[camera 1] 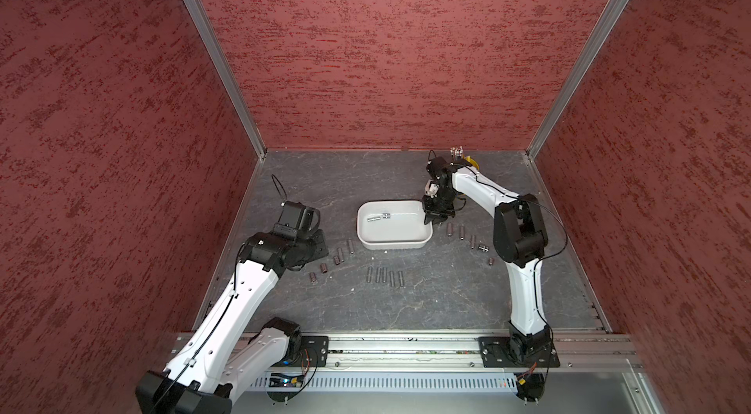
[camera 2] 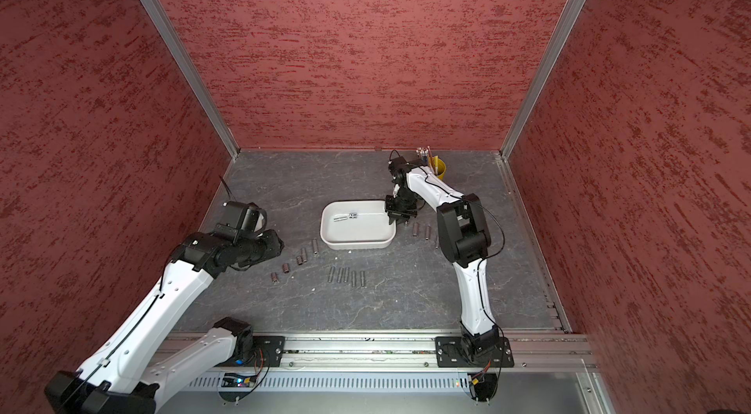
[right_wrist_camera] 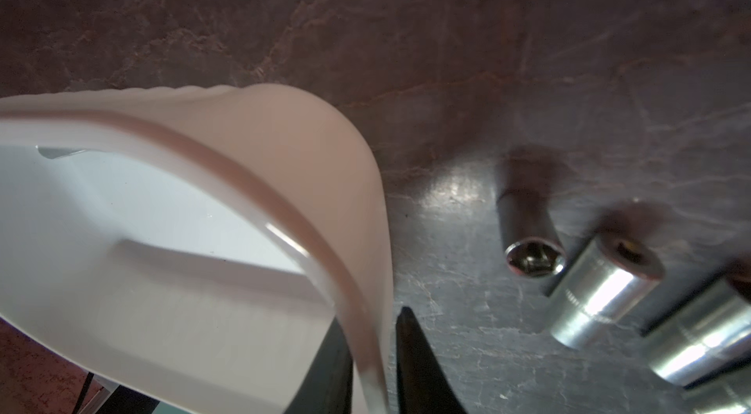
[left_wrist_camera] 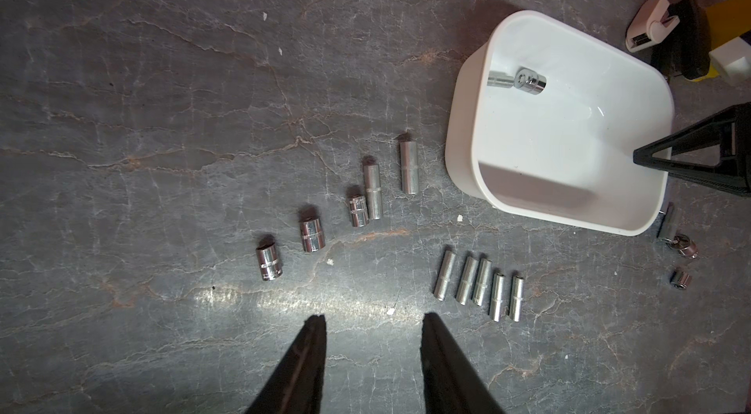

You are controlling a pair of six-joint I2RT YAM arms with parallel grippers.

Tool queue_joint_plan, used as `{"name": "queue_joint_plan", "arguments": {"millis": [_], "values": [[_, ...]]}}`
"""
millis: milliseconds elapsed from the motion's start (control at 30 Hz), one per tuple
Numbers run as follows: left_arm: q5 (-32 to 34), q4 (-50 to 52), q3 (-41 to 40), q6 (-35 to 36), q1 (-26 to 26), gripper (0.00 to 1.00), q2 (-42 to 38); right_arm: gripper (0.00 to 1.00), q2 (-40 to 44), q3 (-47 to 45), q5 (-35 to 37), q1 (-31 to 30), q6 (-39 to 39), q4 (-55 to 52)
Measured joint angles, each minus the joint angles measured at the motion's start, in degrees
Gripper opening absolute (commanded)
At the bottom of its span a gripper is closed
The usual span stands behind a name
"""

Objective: Take out the socket from the storage box
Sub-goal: Adjust the storage box at the center of the board.

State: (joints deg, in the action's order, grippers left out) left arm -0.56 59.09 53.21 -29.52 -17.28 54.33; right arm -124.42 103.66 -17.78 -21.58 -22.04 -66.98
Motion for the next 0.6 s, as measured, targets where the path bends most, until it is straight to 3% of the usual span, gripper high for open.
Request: {"name": "queue_joint_plan", "arguments": {"millis": [167,333,500,600], "values": [[-0.55,-0.04,0.00,0.31,-0.04,0.42,0.22,0.38,2.71,-0.44,1.40,0.00,0.33,0.13],[-2.97,-0.26,1.79,2.67,-1.14,0.44,4.28,0.41,9.92,-2.91,3.43,0.00,1.07,1.49],[-3.17,-1.70,10.36,6.88,-8.94,0.47,13.29,0.41,19.71,-8.70,4.22,-0.02,1.53,5.57],[-2.03,-2.93,18.97,10.91,-14.97,0.48,22.56,0.42,25.40,-14.19,4.42,-0.02,1.36,8.63]]}}
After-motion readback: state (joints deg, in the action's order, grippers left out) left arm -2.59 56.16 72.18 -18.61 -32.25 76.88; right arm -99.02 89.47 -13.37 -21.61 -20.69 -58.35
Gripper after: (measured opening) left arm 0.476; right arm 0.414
